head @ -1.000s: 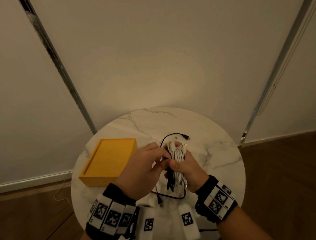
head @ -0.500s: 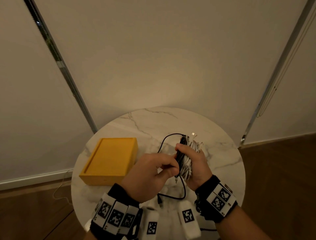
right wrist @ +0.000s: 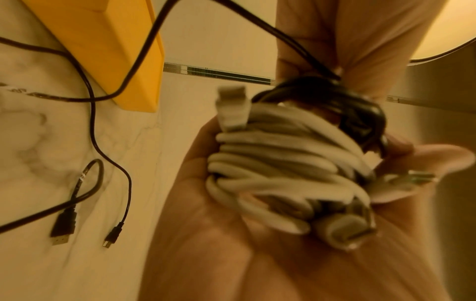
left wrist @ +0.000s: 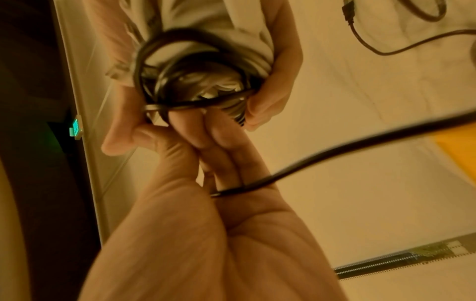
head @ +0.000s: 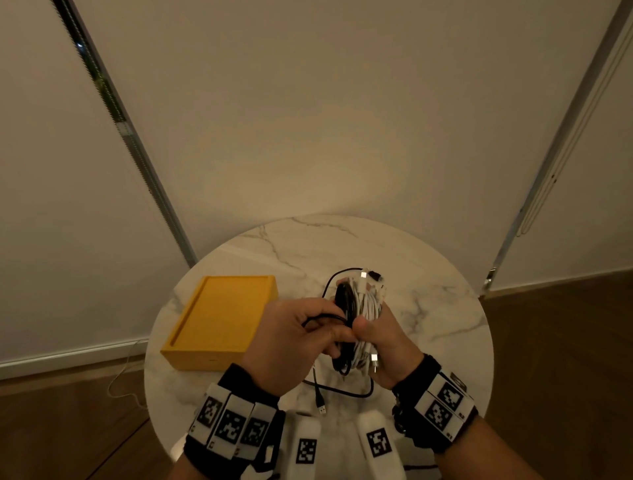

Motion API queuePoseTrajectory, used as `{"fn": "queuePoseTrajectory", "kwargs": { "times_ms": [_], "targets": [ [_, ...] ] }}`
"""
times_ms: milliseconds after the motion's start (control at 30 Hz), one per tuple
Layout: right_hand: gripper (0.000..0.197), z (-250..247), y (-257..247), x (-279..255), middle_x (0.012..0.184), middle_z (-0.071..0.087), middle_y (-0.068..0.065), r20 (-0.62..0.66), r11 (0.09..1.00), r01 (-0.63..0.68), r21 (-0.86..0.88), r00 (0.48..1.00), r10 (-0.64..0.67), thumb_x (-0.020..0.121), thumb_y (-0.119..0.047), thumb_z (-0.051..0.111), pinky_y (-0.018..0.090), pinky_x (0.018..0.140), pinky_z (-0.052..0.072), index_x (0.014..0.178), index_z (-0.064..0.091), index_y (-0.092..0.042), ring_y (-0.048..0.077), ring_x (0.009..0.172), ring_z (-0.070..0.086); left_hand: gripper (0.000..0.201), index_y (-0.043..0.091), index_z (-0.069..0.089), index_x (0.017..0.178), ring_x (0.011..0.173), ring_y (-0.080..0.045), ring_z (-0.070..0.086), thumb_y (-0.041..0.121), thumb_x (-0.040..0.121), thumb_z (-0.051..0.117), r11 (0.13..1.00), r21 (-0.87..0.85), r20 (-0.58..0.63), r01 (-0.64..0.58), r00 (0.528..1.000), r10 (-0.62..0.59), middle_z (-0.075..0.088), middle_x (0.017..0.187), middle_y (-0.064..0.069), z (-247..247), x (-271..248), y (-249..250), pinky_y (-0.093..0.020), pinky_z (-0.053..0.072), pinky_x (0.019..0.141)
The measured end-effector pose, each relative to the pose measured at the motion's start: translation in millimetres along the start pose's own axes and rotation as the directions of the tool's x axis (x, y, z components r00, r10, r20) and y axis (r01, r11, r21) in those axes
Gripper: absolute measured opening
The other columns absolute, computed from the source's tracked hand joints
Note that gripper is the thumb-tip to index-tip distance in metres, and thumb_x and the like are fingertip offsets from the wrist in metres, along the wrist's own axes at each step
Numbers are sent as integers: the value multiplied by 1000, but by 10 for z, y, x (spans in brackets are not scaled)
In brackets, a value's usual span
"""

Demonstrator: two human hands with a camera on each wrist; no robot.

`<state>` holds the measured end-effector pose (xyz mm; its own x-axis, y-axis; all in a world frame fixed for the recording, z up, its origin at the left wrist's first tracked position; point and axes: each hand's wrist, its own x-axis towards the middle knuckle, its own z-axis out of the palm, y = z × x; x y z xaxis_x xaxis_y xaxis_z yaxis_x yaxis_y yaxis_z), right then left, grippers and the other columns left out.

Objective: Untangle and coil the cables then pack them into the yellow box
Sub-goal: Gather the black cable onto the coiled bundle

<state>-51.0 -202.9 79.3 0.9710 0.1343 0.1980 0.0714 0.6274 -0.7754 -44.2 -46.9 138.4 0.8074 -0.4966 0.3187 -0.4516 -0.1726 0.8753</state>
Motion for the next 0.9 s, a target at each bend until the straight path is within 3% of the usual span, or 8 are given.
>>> {"fn": "queuePoseTrajectory", "kwargs": {
  "times_ms": [67,167,300,367,500,567,767,900],
  "targets": [
    [78,33,-19,-2,81,56,23,51,999,-37,-6,998,37,67,-33,94,36,61,48,105,46,16,27,61,58,21,25,72,83,56,-13,69,4,87,72,998,48,33,-32,999,31,71,64,4,-28,9,-22,-23,56,59],
    [74,81,-74,-17,75,59,17,85,998,-60,2,995,59,68,-23,93,34,60,50,117,46,7,27,58,59,19,17,70,88,58,-10,68,1,94,61,996,73,87,-43,996,36,69,66,10,-47,13,-19,-21,54,61],
    [72,54,-93,-26,77,59,17,78,993,-121,4,990,120,66,-5,85,35,60,52,121,41,13,27,61,60,20,20,68,87,62,-13,68,6,97,57,997,62,113,-47,993,40,70,71,0,-62,15,26,-23,54,61],
    [78,64,-83,-29,87,56,22,52,992,-121,16,991,120,64,0,79,37,64,53,127,36,16,30,71,59,22,25,67,86,63,-12,67,8,97,59,994,84,127,-75,990,64,68,72,5,-69,22,33,-22,52,60],
    [74,95,-76,-31,103,54,31,17,991,-122,-47,992,123,63,-3,75,41,70,55,126,42,17,39,87,58,11,21,65,85,48,-7,55,16,87,74,989,115,-8,-95,995,96,61,59,3,-63,39,38,-16,43,50],
    [70,110,-61,-40,103,53,31,-12,987,-135,-84,991,135,62,-5,74,42,69,55,124,47,13,43,91,52,18,20,65,84,46,-6,45,19,79,82,983,155,-97,-96,989,112,52,53,4,-79,59,22,-15,37,48],
    [67,89,-66,-68,96,53,25,-20,988,-147,54,989,148,59,-4,74,43,67,56,122,55,0,34,80,59,8,17,71,89,80,0,57,10,86,70,906,352,4,-236,968,250,61,85,13,-137,105,-156,-8,40,70],
    [62,50,-72,-74,90,59,22,-39,991,-123,60,991,126,57,-3,74,45,67,58,118,60,-3,33,78,62,20,19,77,102,81,-4,63,10,84,71,907,337,-117,-252,945,306,68,86,8,-97,65,-257,-15,49,71]
  ]
}}
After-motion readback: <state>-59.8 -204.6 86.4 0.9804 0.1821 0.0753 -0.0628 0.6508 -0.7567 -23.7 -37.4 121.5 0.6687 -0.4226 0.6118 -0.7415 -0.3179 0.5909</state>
